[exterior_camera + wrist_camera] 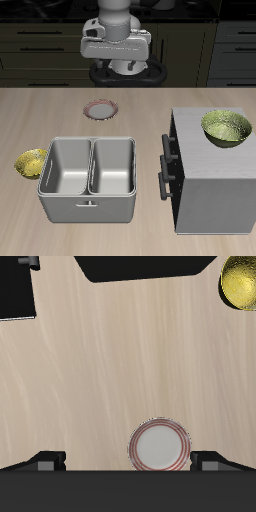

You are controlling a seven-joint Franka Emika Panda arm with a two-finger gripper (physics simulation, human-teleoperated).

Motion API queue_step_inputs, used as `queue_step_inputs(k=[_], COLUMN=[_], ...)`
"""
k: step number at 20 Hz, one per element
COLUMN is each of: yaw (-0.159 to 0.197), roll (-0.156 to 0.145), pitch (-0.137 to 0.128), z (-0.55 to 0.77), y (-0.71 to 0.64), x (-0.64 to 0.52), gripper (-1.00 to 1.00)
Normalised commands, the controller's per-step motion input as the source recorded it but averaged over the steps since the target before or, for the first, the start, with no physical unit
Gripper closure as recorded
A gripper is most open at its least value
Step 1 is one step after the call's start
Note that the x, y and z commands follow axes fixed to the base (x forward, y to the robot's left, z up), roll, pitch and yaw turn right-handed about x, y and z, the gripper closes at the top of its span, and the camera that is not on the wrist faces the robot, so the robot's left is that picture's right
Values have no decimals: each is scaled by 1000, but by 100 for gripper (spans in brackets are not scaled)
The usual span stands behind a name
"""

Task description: Place the yellow bowl on the plate

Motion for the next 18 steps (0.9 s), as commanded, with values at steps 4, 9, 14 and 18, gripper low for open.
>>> queue_step_inputs(k=[4, 9, 14, 18], yaw=[12, 13, -61, 15], roll=[10, -14, -25, -38], pitch=[-6, -16, 34, 0], z=[78, 106, 83, 164], y=[-252, -358, -464, -455], x=[74, 100, 179, 215], gripper=[-100, -100, -100, -100])
